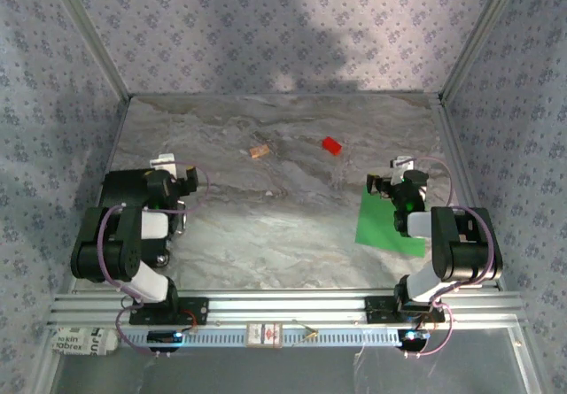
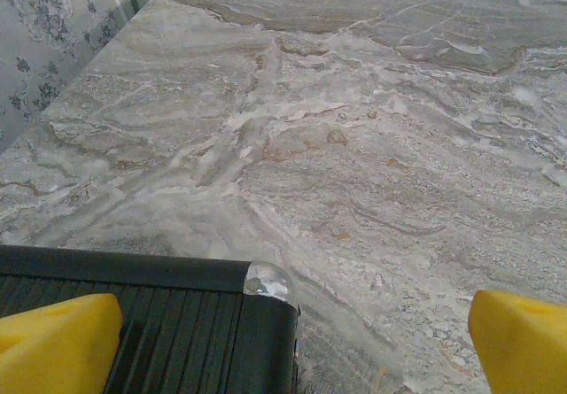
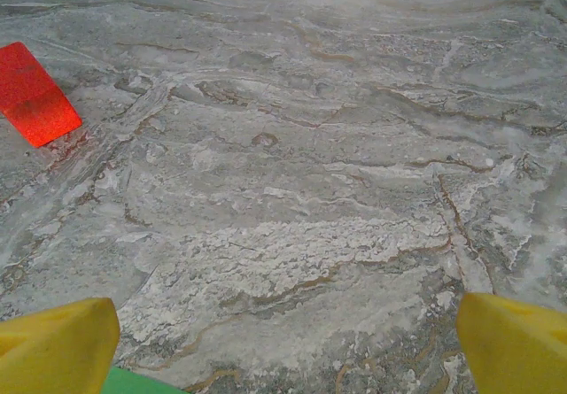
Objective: Fold a paper plane with a square sheet of paper (pick it up from the middle)
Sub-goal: Move the square sheet of paper to the center of the table.
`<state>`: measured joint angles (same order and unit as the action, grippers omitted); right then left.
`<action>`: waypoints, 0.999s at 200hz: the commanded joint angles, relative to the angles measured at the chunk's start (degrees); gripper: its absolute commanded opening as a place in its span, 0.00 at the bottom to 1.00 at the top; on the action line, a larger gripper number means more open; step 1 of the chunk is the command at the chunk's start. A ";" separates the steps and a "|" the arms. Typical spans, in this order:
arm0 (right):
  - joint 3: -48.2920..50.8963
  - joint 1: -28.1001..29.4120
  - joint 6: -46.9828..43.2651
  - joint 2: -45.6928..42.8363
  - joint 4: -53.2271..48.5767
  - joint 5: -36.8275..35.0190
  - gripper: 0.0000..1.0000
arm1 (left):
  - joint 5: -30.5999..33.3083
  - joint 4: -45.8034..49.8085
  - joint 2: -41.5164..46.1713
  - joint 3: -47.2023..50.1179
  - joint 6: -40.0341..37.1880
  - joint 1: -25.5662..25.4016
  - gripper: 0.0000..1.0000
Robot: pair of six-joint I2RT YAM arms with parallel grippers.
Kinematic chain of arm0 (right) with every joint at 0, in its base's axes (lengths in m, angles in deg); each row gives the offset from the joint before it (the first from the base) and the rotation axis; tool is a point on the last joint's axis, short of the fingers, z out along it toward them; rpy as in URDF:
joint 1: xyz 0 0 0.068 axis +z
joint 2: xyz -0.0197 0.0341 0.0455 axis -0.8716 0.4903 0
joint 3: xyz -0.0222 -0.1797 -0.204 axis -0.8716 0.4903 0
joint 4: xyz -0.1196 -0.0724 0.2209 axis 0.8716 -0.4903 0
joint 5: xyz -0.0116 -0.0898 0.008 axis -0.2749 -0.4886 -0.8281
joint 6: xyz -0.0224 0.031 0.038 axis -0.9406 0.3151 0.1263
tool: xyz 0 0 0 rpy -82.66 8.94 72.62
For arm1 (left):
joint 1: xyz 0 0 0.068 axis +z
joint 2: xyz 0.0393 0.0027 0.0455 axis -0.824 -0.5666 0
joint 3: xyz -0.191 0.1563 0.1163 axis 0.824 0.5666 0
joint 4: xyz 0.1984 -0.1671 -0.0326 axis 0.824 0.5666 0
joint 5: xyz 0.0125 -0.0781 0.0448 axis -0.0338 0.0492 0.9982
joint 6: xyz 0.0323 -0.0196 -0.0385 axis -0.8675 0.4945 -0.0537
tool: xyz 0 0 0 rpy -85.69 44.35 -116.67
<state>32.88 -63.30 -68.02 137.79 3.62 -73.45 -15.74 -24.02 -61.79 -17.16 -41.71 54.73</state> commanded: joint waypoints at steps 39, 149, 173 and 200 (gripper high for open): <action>-0.92 -0.35 -0.24 -0.32 0.75 0.73 0.99 | -1.14 -0.33 -0.26 -0.63 -0.35 0.23 1.00; -1.02 -0.33 -0.24 -0.28 0.75 0.69 0.99 | -6.68 0.19 -0.15 -0.81 -2.04 0.53 1.00; -1.26 -0.40 1.27 -0.17 0.38 -2.82 0.99 | -6.65 0.19 -0.20 -0.81 -2.13 0.53 1.00; -1.16 -0.23 1.10 -0.23 0.40 -3.02 0.99 | -6.60 0.11 -0.18 -0.73 -2.18 0.54 1.00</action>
<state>32.79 -63.30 -67.78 137.79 3.62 -74.92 -20.20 -24.07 -61.79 -17.16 -43.66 55.11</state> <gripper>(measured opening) 0.993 0.996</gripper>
